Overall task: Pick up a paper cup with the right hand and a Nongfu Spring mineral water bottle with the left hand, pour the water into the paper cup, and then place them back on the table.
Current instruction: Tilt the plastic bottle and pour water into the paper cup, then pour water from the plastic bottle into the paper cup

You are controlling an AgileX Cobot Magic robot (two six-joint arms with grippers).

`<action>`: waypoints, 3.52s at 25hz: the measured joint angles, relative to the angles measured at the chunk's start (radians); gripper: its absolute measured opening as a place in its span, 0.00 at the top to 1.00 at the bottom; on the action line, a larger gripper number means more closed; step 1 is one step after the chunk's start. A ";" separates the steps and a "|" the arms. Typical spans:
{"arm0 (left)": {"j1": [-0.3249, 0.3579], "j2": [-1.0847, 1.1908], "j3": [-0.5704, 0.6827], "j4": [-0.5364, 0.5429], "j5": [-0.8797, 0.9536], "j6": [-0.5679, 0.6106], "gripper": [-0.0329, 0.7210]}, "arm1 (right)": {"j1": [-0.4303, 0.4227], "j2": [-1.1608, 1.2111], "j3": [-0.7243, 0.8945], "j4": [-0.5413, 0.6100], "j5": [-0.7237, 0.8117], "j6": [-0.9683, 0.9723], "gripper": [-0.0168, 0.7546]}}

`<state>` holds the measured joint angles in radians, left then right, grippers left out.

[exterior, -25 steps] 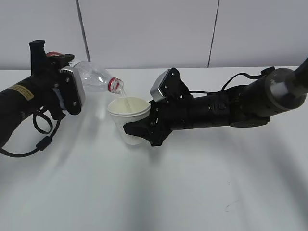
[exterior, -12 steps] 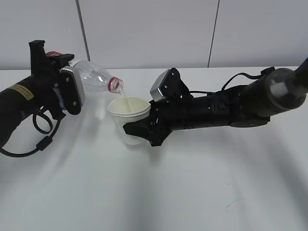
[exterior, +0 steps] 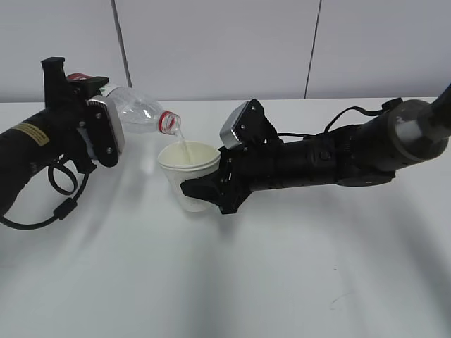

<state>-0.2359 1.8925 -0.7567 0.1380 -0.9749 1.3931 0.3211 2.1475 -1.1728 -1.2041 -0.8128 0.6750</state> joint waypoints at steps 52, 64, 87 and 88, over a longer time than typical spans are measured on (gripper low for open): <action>-0.021 0.000 0.000 -0.021 -0.001 0.018 0.44 | 0.000 0.000 0.000 0.004 0.002 -0.010 0.36; -0.021 0.000 0.000 -0.023 -0.005 0.021 0.44 | 0.000 0.000 0.000 0.005 0.002 -0.010 0.36; -0.021 0.000 0.000 -0.023 -0.007 0.042 0.44 | 0.000 0.000 0.000 0.009 0.002 -0.014 0.36; -0.021 0.000 0.000 -0.023 -0.007 0.042 0.44 | 0.000 0.000 0.000 0.009 0.002 -0.014 0.36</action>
<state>-0.2569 1.8925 -0.7567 0.1147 -0.9814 1.4347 0.3211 2.1475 -1.1728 -1.1952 -0.8110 0.6611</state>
